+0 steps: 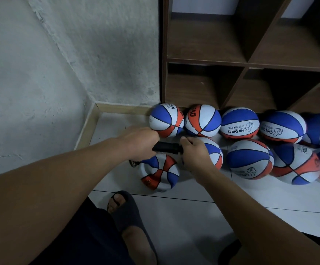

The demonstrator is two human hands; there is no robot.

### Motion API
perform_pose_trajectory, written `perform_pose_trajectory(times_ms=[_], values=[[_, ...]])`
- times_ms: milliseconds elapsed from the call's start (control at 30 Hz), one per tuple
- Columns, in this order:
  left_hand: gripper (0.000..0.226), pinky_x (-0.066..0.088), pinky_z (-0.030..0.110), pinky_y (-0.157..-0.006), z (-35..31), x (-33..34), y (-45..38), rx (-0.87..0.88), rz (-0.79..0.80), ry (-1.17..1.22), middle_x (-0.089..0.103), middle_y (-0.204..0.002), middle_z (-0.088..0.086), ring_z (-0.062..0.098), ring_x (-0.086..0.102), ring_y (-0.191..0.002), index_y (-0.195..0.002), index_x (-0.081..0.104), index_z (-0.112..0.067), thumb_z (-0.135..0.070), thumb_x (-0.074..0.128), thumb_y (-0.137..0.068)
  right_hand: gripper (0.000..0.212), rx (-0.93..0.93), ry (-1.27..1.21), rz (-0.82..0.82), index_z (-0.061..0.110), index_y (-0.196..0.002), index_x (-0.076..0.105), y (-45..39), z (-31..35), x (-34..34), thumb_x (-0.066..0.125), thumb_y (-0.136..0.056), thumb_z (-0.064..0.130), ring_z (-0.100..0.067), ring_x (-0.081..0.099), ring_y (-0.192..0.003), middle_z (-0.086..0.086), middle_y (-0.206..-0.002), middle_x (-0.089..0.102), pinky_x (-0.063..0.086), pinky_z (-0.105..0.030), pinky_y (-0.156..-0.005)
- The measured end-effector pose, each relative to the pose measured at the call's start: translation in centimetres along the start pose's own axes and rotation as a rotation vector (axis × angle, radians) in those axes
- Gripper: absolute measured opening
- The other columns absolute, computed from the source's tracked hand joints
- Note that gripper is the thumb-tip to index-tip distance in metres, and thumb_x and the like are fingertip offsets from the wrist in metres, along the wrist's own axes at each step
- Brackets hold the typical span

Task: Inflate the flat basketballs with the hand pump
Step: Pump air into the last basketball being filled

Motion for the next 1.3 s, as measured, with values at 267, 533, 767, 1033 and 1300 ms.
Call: perform_pose_trajectory(times_ms=[267, 533, 767, 1033, 1300], values=[[0.021, 0.039, 0.028, -0.052, 2.3, 0.1, 0.3, -0.131, 0.033, 0.249, 0.06, -0.068, 0.0, 0.019, 0.058, -0.057, -0.076, 0.061, -0.022, -0.026, 0.068, -0.096, 0.009, 0.101, -0.053, -0.201, 0.012, -0.092, 0.056, -3.6, 0.4, -9.2, 0.057, -0.096, 0.02, -0.019, 0.03, -0.057, -0.012, -0.075, 0.038, 0.025, -0.032, -0.048], [0.029, 0.035, 0.028, -0.049, -0.2, -0.5, 0.2, -0.1, -0.024, 0.089, 0.056, -0.067, -0.001, 0.018, 0.052, -0.056, -0.072, 0.051, -0.023, -0.027, 0.068, -0.096, 0.028, -0.044, 0.003, -0.189, 0.014, -0.078, 0.049, -0.9, 1.0, -3.6, 0.05, -0.105, 0.022, -0.019, 0.036, -0.062, -0.002, -0.063, 0.039, 0.031, -0.035, -0.06], [0.031, 0.036, 0.028, -0.051, -1.3, -0.1, 0.4, -0.053, 0.003, 0.069, 0.054, -0.065, -0.001, 0.016, 0.051, -0.054, -0.072, 0.05, -0.022, -0.025, 0.07, -0.096, 0.033, -0.05, -0.011, -0.085, 0.013, -0.084, 0.056, 0.1, 0.6, -0.4, 0.047, -0.111, 0.029, -0.016, 0.044, -0.062, 0.002, -0.066, 0.048, 0.038, -0.033, -0.059], [0.028, 0.036, 0.029, -0.051, -0.3, 0.7, 0.2, -0.049, 0.063, 0.154, 0.055, -0.064, 0.0, 0.018, 0.051, -0.053, -0.069, 0.053, -0.021, -0.025, 0.069, -0.092, 0.028, 0.073, -0.143, 0.047, 0.014, -0.09, 0.06, -0.3, -0.6, 0.3, 0.052, -0.11, 0.032, -0.01, 0.042, -0.046, 0.002, -0.061, 0.046, 0.037, -0.026, -0.045], [0.023, 0.038, 0.028, -0.052, 2.8, 0.3, 0.2, -0.147, 0.058, 0.29, 0.058, -0.064, 0.0, 0.015, 0.053, -0.052, -0.074, 0.062, -0.02, -0.028, 0.071, -0.094, 0.026, 0.0, -0.15, -0.187, 0.013, -0.08, 0.051, -3.4, 0.7, -9.0, 0.061, -0.101, 0.025, -0.019, 0.03, -0.052, -0.004, -0.063, 0.037, 0.028, -0.029, -0.046]])
Point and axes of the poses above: each hand's wrist, its own y-axis away from the middle knuckle, its own x-axis out of the palm, z = x × y, the point moved 6 cm from there along -y, towards the middle knuckle
